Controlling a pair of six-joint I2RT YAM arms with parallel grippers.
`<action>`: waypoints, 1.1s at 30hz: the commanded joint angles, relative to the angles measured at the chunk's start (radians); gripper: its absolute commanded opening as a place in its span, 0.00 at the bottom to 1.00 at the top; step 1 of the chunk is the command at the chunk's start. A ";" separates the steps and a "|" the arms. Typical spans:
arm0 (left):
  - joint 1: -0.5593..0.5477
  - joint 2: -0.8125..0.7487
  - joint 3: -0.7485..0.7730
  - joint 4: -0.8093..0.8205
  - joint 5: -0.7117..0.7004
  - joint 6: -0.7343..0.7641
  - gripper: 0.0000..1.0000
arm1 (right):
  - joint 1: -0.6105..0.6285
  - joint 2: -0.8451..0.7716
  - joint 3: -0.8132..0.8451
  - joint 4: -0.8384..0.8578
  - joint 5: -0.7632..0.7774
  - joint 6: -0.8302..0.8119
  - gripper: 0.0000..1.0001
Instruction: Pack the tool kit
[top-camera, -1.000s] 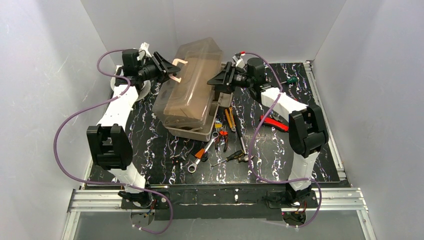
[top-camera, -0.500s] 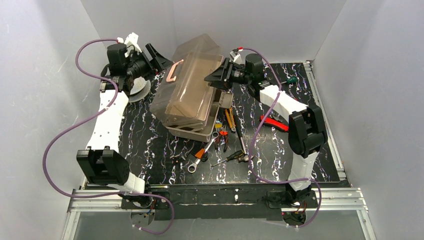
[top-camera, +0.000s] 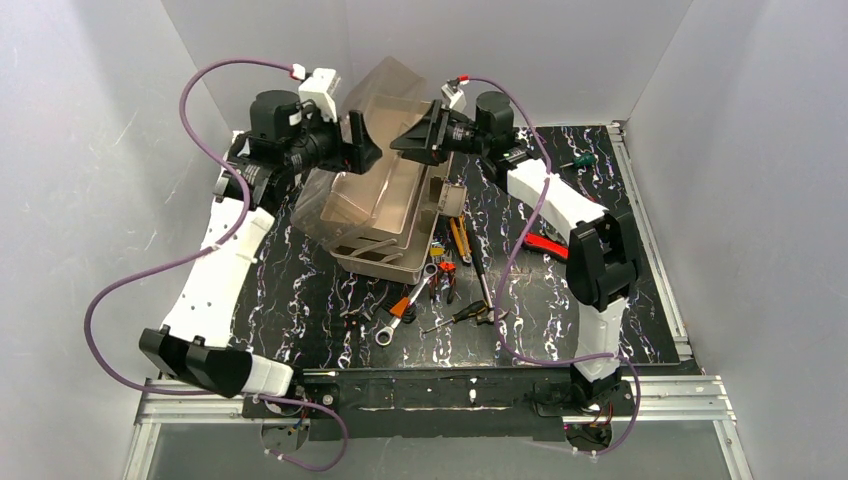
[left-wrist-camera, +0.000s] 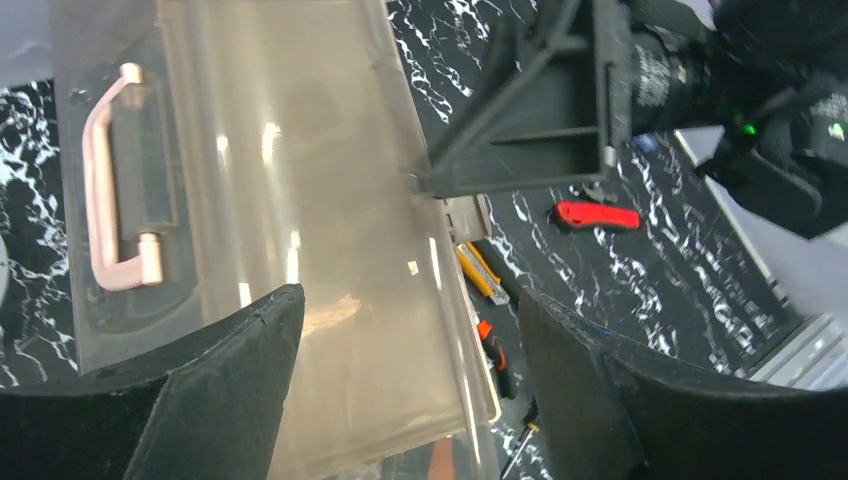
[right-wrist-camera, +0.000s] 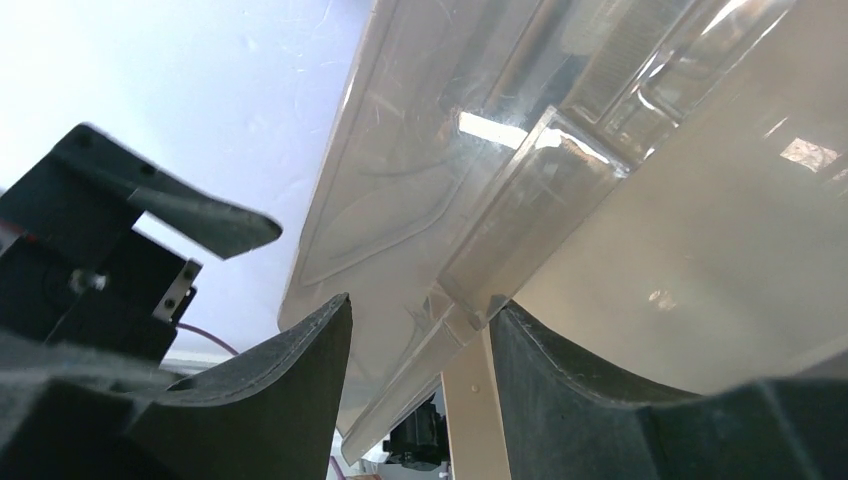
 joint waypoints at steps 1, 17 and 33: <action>-0.069 -0.051 0.049 -0.071 -0.126 0.167 0.78 | 0.019 0.002 0.078 0.048 -0.030 0.008 0.60; -0.470 0.124 0.060 -0.160 -0.911 0.569 0.81 | 0.035 0.064 0.206 0.019 -0.033 0.058 0.60; -0.492 0.130 -0.151 0.241 -1.331 0.812 0.46 | 0.030 0.059 0.236 0.015 -0.031 0.085 0.61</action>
